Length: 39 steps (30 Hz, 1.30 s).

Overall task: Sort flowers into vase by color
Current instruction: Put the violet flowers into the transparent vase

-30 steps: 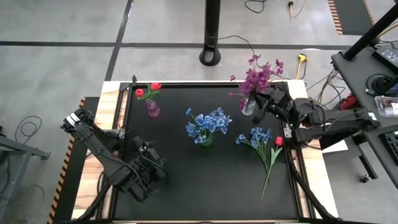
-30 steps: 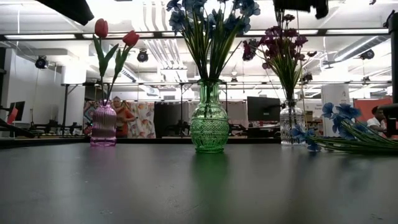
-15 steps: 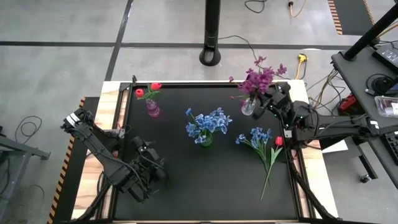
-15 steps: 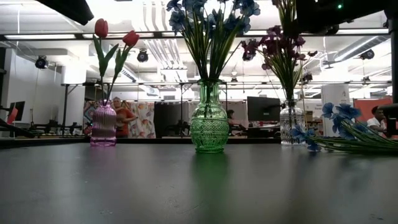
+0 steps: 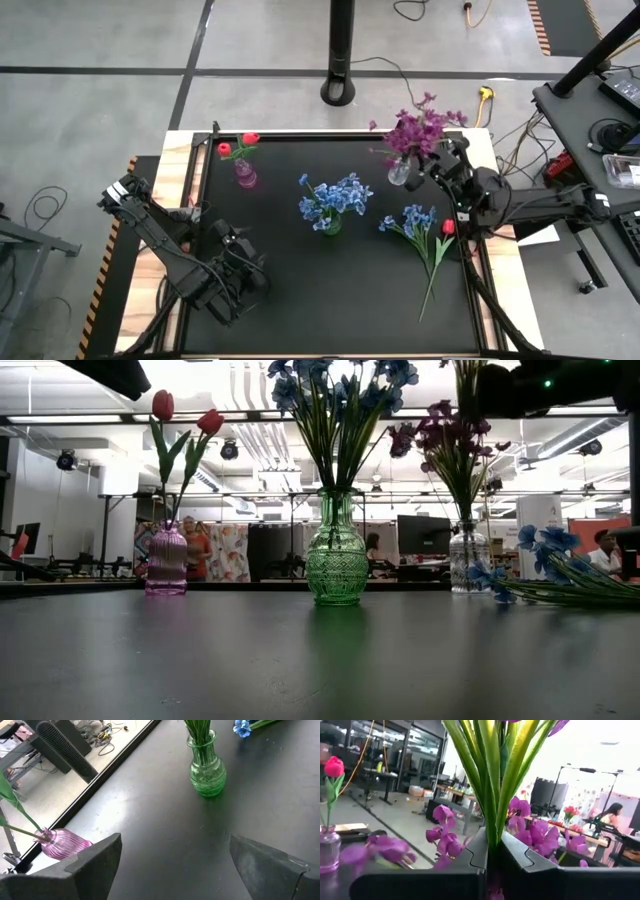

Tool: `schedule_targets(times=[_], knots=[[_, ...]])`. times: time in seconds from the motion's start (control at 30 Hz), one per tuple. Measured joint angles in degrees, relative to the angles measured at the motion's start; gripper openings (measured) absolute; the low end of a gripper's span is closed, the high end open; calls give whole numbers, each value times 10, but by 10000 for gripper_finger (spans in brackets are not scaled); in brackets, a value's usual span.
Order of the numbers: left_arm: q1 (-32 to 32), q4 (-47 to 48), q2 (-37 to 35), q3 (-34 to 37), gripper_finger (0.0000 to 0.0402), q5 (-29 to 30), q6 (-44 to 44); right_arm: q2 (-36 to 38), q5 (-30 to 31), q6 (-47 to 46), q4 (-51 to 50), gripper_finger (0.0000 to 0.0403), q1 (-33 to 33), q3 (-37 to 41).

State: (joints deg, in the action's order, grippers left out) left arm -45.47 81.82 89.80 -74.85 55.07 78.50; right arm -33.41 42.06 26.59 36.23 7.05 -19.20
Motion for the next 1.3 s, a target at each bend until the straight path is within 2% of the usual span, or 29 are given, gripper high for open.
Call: schedule_targets(times=[0.5,0.67,1.3], knots=[[0,0,0,0,348,0,0,-1,1,0,6,18,5,30],[0,0,0,0,348,0,0,-1,-16,1,24,18,5,30],[0,-3,0,0,348,1,0,-2,-20,72,41,18,5,45]])
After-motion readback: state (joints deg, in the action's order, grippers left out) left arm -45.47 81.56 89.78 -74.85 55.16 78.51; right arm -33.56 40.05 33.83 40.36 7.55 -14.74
